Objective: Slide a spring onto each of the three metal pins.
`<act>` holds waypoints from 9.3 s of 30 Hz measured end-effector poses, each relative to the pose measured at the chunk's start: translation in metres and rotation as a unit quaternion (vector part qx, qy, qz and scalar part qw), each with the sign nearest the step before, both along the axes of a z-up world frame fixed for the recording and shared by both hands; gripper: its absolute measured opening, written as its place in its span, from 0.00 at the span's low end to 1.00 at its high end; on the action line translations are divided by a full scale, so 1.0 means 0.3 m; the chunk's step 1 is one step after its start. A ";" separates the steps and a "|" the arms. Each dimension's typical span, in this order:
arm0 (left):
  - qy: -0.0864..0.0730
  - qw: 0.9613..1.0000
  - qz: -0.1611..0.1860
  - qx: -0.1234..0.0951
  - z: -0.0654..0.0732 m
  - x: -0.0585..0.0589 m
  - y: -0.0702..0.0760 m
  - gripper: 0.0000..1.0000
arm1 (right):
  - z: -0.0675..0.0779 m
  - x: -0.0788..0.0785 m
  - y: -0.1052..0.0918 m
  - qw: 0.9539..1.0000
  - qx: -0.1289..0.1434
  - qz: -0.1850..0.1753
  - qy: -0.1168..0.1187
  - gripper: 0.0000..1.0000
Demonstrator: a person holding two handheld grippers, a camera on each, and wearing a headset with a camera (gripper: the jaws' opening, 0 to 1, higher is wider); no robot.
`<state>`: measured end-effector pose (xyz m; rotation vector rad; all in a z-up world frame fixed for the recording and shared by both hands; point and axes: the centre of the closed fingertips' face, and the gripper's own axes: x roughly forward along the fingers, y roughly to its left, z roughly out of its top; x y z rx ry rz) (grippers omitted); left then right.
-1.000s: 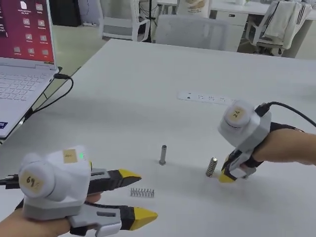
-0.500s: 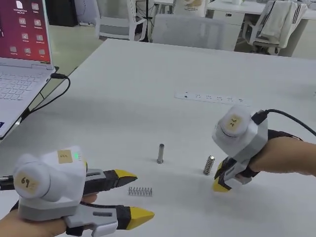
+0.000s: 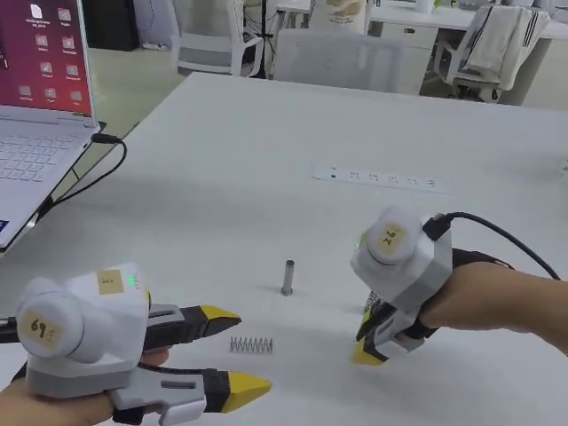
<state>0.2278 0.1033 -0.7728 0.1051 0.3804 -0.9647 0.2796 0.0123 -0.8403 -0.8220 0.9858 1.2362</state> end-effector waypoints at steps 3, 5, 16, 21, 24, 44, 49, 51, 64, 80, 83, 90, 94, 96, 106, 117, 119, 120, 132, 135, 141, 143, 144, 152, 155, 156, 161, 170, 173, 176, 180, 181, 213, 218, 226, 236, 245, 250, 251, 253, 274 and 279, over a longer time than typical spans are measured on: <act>0.000 1.000 0.001 0.000 0.000 -0.002 0.003 0.43 | 0.004 -0.004 0.032 1.000 0.006 0.006 0.000 0.14; 0.000 1.000 0.001 0.000 0.000 -0.003 0.004 0.43 | 0.006 -0.009 0.055 1.000 0.008 0.012 -0.001 0.14; 0.000 1.000 0.005 -0.001 -0.001 -0.004 0.013 0.43 | 0.005 -0.016 0.177 0.999 0.025 0.036 -0.003 0.15; 0.001 1.000 0.008 0.000 -0.003 -0.007 0.021 0.43 | 0.002 -0.020 0.224 0.998 0.031 0.046 -0.001 0.15; 0.002 1.000 0.009 0.000 -0.005 -0.010 0.026 0.43 | 0.001 -0.019 0.250 0.998 0.034 0.052 -0.002 0.15; 0.003 1.000 0.018 0.005 0.002 -0.014 0.053 0.43 | -0.043 -0.025 0.324 0.996 0.037 0.080 0.004 0.14; 0.005 1.000 0.021 0.004 -0.002 -0.015 0.060 0.43 | -0.052 -0.027 0.327 0.996 0.031 0.086 0.004 0.14; 0.005 1.000 0.022 0.004 -0.002 -0.015 0.061 0.43 | -0.052 -0.028 0.330 0.996 0.030 0.089 0.002 0.13; 0.006 1.000 0.026 0.001 -0.006 -0.013 0.069 0.43 | -0.060 -0.026 0.333 0.994 0.022 0.105 -0.008 0.09; 0.011 1.000 0.023 0.005 -0.029 -0.002 0.058 0.42 | -0.028 -0.041 0.305 0.992 0.027 0.123 -0.018 0.08; 0.012 1.000 0.020 0.007 -0.036 0.001 0.055 0.42 | -0.019 -0.045 0.287 0.992 0.026 0.122 -0.018 0.08; 0.015 1.000 0.009 0.009 -0.042 0.008 0.033 0.42 | 0.016 -0.067 0.242 0.993 0.035 0.114 -0.008 0.08; 0.015 1.000 0.000 0.012 -0.042 0.011 0.016 0.41 | 0.027 -0.084 0.217 0.993 0.034 0.112 -0.003 0.07; 0.015 1.000 -0.006 0.015 -0.045 0.011 0.008 0.41 | 0.033 -0.093 0.205 0.993 0.034 0.111 0.000 0.07; 0.017 0.999 -0.033 0.022 -0.057 0.007 -0.036 0.39 | 0.080 -0.141 0.160 0.993 0.035 0.116 0.005 0.08; 0.010 0.998 -0.058 0.024 -0.056 0.004 -0.079 0.32 | 0.119 -0.173 0.151 0.992 0.037 0.122 0.006 0.08; 0.009 0.998 -0.061 0.025 -0.057 0.005 -0.083 0.31 | 0.126 -0.177 0.155 0.991 0.036 0.125 0.004 0.08; 0.008 0.998 -0.062 0.025 -0.058 0.005 -0.084 0.30 | 0.128 -0.179 0.157 0.991 0.036 0.126 0.004 0.08; -0.006 0.997 -0.073 0.032 -0.062 0.004 -0.089 0.16 | 0.143 -0.182 0.176 0.990 0.034 0.136 -0.001 0.08; -0.008 0.997 -0.075 0.033 -0.063 0.003 -0.090 0.13 | 0.145 -0.184 0.176 0.990 0.032 0.140 -0.003 0.08; -0.012 0.996 -0.082 0.037 -0.067 -0.004 -0.096 0.08 | 0.145 -0.180 0.175 0.989 0.029 0.144 -0.007 0.08; -0.012 0.996 -0.083 0.037 -0.068 -0.005 -0.097 0.07 | 0.144 -0.182 0.173 0.989 0.027 0.145 -0.005 0.08; -0.013 0.996 -0.083 0.038 -0.068 -0.005 -0.098 0.07 | 0.143 -0.182 0.173 0.989 0.026 0.146 -0.006 0.08; -0.016 0.995 -0.086 0.041 -0.069 -0.006 -0.101 0.04 | 0.142 -0.186 0.171 0.988 0.022 0.152 -0.008 0.08; -0.018 0.995 -0.086 0.041 -0.069 -0.005 -0.101 0.04 | 0.145 -0.184 0.171 0.988 0.022 0.152 -0.011 0.08; -0.019 0.995 -0.086 0.040 -0.067 -0.005 -0.101 0.03 | 0.145 -0.183 0.171 0.988 0.023 0.152 -0.011 0.08; -0.021 0.995 -0.090 0.045 -0.069 -0.009 -0.103 0.02 | 0.144 -0.182 0.169 0.988 0.024 0.150 -0.011 0.08; -0.023 0.994 -0.092 0.045 -0.065 -0.013 -0.101 0.02 | 0.146 -0.176 0.169 0.989 0.030 0.143 -0.010 0.09; -0.023 0.995 -0.090 0.043 -0.059 -0.013 -0.099 0.02 | 0.139 -0.176 0.165 0.989 0.027 0.143 -0.008 0.09; -0.026 0.995 -0.090 0.040 -0.049 -0.014 -0.099 0.02 | 0.129 -0.178 0.159 0.990 0.026 0.142 -0.004 0.09; -0.029 0.995 -0.094 0.033 -0.030 -0.020 -0.105 0.02 | 0.115 -0.182 0.157 0.990 0.026 0.140 0.000 0.09; -0.031 0.994 -0.095 0.033 -0.026 -0.021 -0.107 0.02 | 0.113 -0.184 0.157 0.990 0.027 0.140 0.001 0.09; -0.027 0.993 -0.105 0.039 -0.050 -0.029 -0.122 0.02 | 0.196 -0.232 0.240 0.986 0.058 0.159 -0.003 0.08; -0.025 0.993 -0.107 0.038 -0.054 -0.032 -0.123 0.02 | 0.197 -0.240 0.251 0.985 0.053 0.166 -0.003 0.08; -0.025 0.993 -0.108 0.036 -0.057 -0.032 -0.126 0.02 | 0.197 -0.242 0.254 0.984 0.043 0.171 -0.002 0.08; -0.022 0.993 -0.109 0.033 -0.056 -0.034 -0.132 0.03 | 0.198 -0.244 0.255 0.984 0.039 0.173 -0.004 0.08; -0.017 0.994 -0.104 0.030 -0.056 -0.028 -0.132 0.08 | 0.200 -0.239 0.257 0.984 0.037 0.175 -0.006 0.08; -0.014 0.995 -0.099 0.029 -0.055 -0.026 -0.127 0.13 | 0.198 -0.233 0.259 0.984 0.035 0.174 -0.008 0.08; -0.014 0.995 -0.099 0.029 -0.055 -0.025 -0.126 0.14 | 0.198 -0.233 0.258 0.984 0.035 0.174 -0.008 0.08; -0.011 0.995 -0.096 0.027 -0.056 -0.025 -0.123 0.16 | 0.198 -0.233 0.258 0.984 0.035 0.173 -0.008 0.08; 0.015 0.999 -0.031 0.005 -0.063 0.002 -0.054 0.48 | 0.197 -0.205 0.244 0.986 0.033 0.161 -0.011 0.08; 0.014 1.000 -0.019 0.004 -0.064 0.011 -0.041 0.52 | 0.196 -0.191 0.237 0.987 0.032 0.158 -0.012 0.08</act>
